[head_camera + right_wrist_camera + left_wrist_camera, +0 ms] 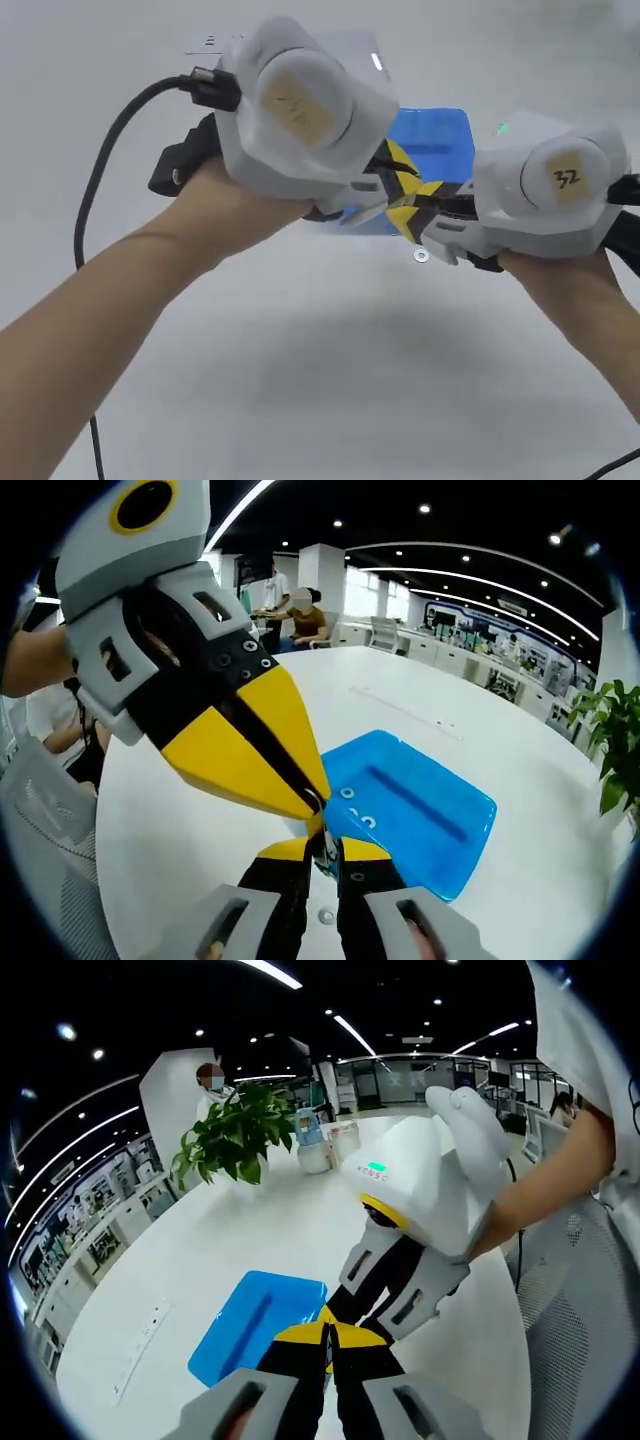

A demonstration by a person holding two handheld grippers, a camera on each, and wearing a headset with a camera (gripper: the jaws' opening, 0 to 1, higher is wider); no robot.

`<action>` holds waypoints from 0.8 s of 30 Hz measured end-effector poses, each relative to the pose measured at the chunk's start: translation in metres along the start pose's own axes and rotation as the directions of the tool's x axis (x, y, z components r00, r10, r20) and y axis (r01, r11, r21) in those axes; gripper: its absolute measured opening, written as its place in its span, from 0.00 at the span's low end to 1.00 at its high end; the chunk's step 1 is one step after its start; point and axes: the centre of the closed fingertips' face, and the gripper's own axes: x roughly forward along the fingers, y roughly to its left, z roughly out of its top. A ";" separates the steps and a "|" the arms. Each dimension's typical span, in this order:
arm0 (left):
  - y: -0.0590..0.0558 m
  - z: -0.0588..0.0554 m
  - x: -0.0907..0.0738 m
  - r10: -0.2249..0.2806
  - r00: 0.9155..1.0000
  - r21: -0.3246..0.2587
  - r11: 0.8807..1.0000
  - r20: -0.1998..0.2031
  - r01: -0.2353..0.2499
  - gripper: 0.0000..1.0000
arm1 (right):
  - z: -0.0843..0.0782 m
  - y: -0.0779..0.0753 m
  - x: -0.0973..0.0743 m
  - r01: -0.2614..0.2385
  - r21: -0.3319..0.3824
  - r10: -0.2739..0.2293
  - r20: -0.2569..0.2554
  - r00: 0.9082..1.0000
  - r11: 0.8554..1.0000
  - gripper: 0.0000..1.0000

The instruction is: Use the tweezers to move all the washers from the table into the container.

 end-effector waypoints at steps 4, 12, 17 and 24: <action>-0.001 -0.002 0.001 -0.002 1.000 -0.003 1.000 -0.002 0.002 0.00 | -0.003 0.000 0.002 -0.001 -0.008 0.001 -0.011 1.000 1.000 0.06; -0.003 -0.008 0.003 -0.003 1.000 -0.010 1.000 -0.008 0.003 0.00 | -0.009 0.001 0.003 0.008 -0.047 -0.009 -0.031 0.999 0.999 0.06; -0.002 -0.006 0.001 0.002 1.000 0.001 1.000 -0.009 -0.002 0.00 | -0.006 0.001 0.003 0.009 -0.046 -0.010 -0.023 1.000 0.999 0.06; 0.000 -0.007 0.002 0.003 1.000 -0.007 1.000 -0.002 -0.003 0.00 | -0.007 -0.002 0.006 0.012 -0.046 -0.013 -0.023 1.000 0.999 0.06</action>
